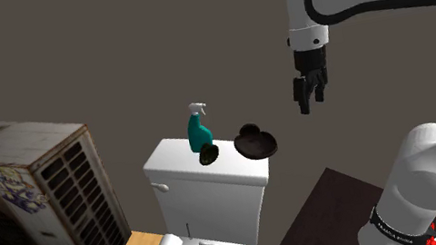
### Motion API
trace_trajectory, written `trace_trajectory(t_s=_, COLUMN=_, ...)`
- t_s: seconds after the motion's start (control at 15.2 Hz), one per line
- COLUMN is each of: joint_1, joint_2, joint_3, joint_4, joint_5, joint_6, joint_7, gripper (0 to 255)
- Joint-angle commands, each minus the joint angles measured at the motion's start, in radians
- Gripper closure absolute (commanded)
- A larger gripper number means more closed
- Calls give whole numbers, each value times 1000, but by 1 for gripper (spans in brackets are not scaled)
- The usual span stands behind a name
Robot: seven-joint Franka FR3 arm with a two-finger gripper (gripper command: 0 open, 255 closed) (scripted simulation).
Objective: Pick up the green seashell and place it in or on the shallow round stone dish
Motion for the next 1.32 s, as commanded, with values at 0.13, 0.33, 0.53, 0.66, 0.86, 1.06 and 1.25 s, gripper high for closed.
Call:
trace_trajectory(t_s=0.13, joint_1=9, joint_2=54, joint_3=-12, joint_4=-5, joint_5=-12, joint_6=70, joint_7=-43, gripper=0)
trace_trajectory(t_s=0.33, joint_1=22, joint_2=143, joint_3=-27, joint_4=-2, joint_5=-25, joint_6=171, joint_7=-106, gripper=0)
trace_trajectory(t_s=0.53, joint_1=35, joint_2=239, joint_3=-40, joint_4=15, joint_5=-33, joint_6=267, joint_7=-167, gripper=0)
trace_trajectory(t_s=0.66, joint_1=44, joint_2=306, joint_3=-47, joint_4=33, joint_5=-36, joint_6=327, joint_7=-207, gripper=0)
trace_trajectory(t_s=0.86, joint_1=58, joint_2=409, joint_3=-54, joint_4=70, joint_5=-37, joint_6=410, joint_7=-266, gripper=0)
trace_trajectory(t_s=1.06, joint_1=70, joint_2=514, joint_3=-58, joint_4=118, joint_5=-34, joint_6=483, joint_7=-323, gripper=0)
trace_trajectory(t_s=1.25, joint_1=81, joint_2=620, joint_3=-57, joint_4=178, joint_5=-29, joint_6=546, joint_7=-379, gripper=0)
